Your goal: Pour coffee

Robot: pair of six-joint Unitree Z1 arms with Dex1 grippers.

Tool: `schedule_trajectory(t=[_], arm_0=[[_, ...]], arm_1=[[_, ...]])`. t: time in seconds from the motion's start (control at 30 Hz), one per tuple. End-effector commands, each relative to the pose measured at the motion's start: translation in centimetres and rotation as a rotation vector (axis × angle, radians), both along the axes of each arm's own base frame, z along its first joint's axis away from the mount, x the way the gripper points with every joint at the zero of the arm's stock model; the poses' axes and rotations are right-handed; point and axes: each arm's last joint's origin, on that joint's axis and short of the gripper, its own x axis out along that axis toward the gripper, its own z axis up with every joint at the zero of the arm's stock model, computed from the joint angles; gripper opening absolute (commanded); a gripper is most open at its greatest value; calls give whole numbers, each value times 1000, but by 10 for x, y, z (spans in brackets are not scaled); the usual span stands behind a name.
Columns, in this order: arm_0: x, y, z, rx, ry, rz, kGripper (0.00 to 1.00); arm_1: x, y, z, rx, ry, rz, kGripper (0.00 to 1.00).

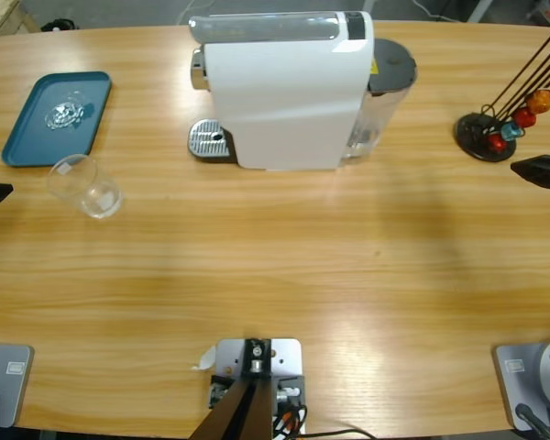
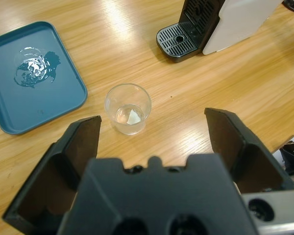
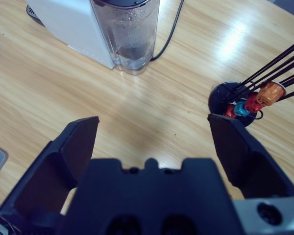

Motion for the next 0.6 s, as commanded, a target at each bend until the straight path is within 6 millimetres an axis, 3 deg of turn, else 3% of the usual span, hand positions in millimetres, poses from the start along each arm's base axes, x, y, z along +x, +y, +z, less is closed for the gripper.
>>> schedule_trajectory(t=[0.03,0.33,0.43,0.6], arm_0=[[1,1,-5,8,18,19,913],[5,-2,-3,5,34,13,913],[27,-18,7,-33,106,-8,954],[89,-56,41,-169,213,25,987]], arm_1=[[-7,-4,-8,6,2,-11,1000],[-8,-5,-8,9,-4,-13,1000],[-7,-4,-8,7,2,-11,1000],[-8,-5,-8,10,-3,-10,1000]])
